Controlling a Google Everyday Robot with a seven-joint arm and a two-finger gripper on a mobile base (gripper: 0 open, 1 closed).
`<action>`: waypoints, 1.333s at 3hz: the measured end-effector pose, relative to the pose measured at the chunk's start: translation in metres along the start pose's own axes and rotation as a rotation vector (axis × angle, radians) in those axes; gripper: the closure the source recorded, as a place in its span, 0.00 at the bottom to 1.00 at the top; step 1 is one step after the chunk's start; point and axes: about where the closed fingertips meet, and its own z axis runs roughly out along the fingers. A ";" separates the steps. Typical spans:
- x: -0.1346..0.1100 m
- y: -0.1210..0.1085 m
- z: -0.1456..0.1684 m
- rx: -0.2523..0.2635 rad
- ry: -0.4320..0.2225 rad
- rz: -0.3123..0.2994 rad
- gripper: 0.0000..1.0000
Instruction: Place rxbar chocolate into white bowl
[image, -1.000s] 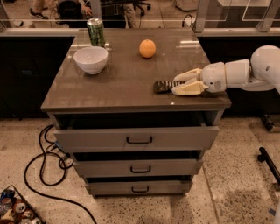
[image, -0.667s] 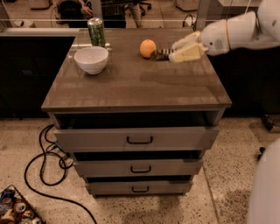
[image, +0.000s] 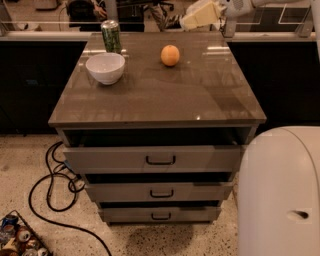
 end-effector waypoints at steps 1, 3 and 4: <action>-0.022 -0.012 0.044 0.033 0.034 -0.005 1.00; -0.017 -0.031 0.133 0.088 0.122 0.012 1.00; -0.015 -0.029 0.167 0.075 0.103 0.025 1.00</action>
Offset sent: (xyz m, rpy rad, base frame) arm 0.1235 0.1008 -0.0321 -0.1734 0.0132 -0.1514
